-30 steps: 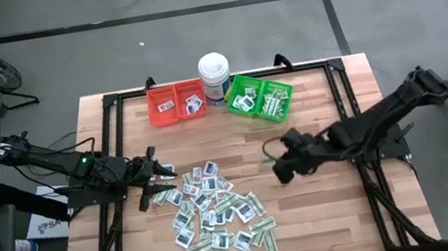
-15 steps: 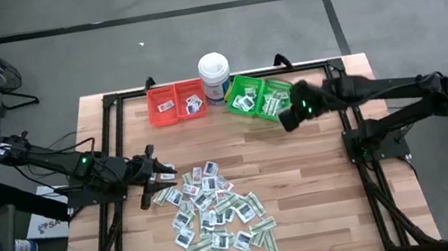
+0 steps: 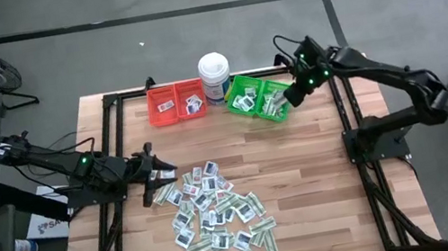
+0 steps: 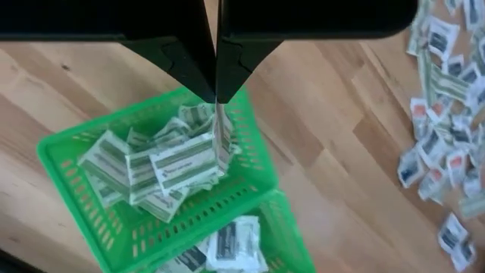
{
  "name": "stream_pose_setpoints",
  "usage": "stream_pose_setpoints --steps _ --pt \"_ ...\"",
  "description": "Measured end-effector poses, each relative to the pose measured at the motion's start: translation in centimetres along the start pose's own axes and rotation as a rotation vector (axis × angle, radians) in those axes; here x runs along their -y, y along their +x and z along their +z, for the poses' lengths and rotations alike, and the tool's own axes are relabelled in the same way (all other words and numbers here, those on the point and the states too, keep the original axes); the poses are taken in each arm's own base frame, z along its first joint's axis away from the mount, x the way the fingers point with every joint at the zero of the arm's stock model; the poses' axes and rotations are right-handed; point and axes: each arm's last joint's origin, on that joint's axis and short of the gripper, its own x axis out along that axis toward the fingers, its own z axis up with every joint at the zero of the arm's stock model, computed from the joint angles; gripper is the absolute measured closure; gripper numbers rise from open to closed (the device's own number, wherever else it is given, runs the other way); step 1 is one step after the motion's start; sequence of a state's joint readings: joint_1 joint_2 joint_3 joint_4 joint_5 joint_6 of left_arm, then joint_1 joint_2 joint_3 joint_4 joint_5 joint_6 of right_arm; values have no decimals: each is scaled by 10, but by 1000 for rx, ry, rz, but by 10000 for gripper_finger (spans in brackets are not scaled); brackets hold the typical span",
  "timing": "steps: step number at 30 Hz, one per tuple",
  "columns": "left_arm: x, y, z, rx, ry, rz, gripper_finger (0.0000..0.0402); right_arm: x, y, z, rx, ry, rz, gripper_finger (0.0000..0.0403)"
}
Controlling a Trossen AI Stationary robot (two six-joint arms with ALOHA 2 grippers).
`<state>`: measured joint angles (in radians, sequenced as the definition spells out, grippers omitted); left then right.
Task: Pick & Place First Aid Supplies
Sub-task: Put the green bandage pack into the right green bin
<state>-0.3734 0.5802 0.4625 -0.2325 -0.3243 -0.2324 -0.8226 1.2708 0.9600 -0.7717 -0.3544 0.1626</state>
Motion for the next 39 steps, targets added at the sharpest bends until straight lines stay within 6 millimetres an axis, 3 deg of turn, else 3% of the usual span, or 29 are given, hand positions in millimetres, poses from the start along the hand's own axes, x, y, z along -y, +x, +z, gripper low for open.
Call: stream_pose_setpoints --steps 12,23,31,34,39 --pt "-2 0 0 14 -47 59 239 39 47 18 -64 -150 61 403" --pt "-5 0 1 45 -86 167 239 68 61 23 -62 -141 -12 403" --pt "-7 -1 1 67 -97 238 239 72 69 27 -40 -185 -53 400" --pt "-7 -1 2 72 -111 251 239 72 69 27 -41 -180 -53 380" --pt "-7 -1 2 73 -112 253 239 72 69 26 -50 -177 -47 314"
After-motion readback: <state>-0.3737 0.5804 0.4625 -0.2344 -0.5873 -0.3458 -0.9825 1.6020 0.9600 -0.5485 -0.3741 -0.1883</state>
